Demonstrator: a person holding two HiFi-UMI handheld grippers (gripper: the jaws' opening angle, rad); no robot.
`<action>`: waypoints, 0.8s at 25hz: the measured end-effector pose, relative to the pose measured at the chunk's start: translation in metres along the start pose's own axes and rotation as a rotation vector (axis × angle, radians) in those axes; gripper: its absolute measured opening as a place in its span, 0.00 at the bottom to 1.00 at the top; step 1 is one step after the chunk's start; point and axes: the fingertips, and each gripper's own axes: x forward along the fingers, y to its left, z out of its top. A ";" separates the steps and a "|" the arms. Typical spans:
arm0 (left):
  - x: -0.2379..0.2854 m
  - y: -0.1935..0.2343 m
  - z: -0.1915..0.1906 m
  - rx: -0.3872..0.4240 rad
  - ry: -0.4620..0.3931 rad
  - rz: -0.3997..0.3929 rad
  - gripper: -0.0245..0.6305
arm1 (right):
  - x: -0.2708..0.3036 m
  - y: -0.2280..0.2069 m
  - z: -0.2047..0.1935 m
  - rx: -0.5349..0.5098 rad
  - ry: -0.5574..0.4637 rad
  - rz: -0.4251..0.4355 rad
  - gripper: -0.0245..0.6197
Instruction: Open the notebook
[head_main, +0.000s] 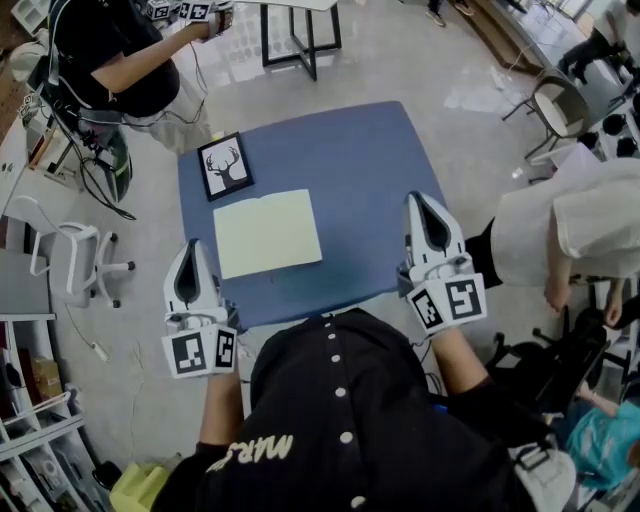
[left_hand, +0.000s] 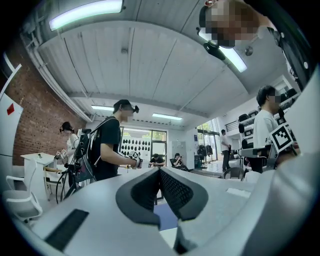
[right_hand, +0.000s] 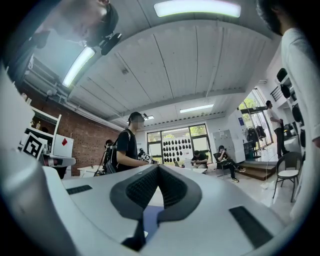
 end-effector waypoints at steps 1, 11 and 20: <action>0.000 0.000 0.000 0.001 0.001 0.000 0.04 | 0.000 0.000 0.000 0.004 0.000 0.000 0.04; 0.002 -0.009 -0.001 0.013 -0.001 -0.008 0.04 | 0.005 -0.001 -0.004 -0.009 0.006 -0.008 0.04; 0.004 -0.015 -0.008 0.025 0.000 -0.010 0.04 | 0.007 -0.006 -0.014 -0.013 0.005 -0.003 0.04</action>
